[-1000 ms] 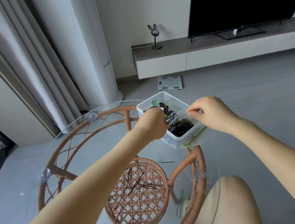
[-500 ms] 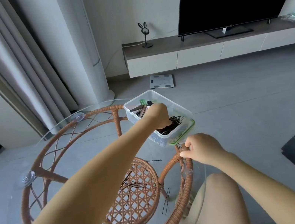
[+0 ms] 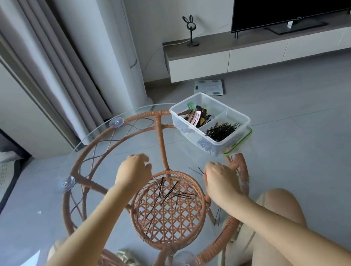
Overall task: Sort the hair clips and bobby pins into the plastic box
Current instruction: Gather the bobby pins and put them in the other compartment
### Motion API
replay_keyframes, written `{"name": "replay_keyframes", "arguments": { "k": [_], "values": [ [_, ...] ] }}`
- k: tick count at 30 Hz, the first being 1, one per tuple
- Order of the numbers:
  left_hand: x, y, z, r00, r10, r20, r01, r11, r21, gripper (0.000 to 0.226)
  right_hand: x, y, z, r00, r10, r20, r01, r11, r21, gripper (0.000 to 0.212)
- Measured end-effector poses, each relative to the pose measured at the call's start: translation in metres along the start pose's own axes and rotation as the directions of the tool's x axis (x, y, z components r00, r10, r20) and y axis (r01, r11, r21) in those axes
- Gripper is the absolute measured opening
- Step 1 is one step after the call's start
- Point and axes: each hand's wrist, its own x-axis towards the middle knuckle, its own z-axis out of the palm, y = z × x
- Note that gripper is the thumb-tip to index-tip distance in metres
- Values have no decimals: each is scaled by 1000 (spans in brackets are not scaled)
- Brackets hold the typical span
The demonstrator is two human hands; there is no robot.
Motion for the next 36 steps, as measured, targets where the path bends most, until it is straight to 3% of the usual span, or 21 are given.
{"name": "replay_keyframes", "arguments": {
  "k": [3, 7, 12, 15, 18, 20, 24, 27, 32, 34, 36],
  "values": [
    [-14, -28, 16, 998, -56, 15, 55, 994, 91, 44, 4, -23, -3, 999, 0, 41, 0, 1000, 5, 28],
    [-20, -31, 29, 983, 184, -20, -181, 976, 121, 40, 2, -42, 1, 982, -138, 132, 135, 990, 33, 24],
    [-33, -27, 28, 944, 330, -7, -326, 934, 145, 31, -16, -52, -1, 928, -286, 241, 260, 956, 134, 24],
    [-47, -30, 24, 939, 343, 22, -342, 925, 163, 29, -25, -39, -16, 955, -224, 197, 186, 963, 194, 25],
    [-63, -35, 19, 956, 291, 43, -294, 952, 81, 25, -33, -7, -33, 989, -5, 148, -16, 990, 139, 23],
    [-72, -39, 19, 971, 237, 36, -238, 970, 40, 25, -41, 11, -36, 972, 123, 201, -160, 971, 177, 23],
    [-88, -40, 26, 996, 90, 20, -91, 996, 27, 27, -65, 4, -21, 906, 174, 386, -369, 773, 517, 29],
    [-93, -33, 31, 997, 47, 54, -47, 999, 10, 28, -65, -22, -9, 907, 145, 396, -380, 687, 619, 38],
    [-89, -25, 34, 996, 64, 60, -52, 981, -186, 52, -46, -62, 9, 915, 85, 394, -341, 684, 645, 44],
    [-88, -28, 33, 997, 53, 49, -40, 969, -242, 52, -37, -69, 7, 910, 59, 410, -355, 621, 699, 46],
    [-89, -32, 32, 999, 46, 22, -38, 958, -284, 51, -27, -65, 0, 932, 41, 359, -303, 630, 715, 47]
  ]
}}
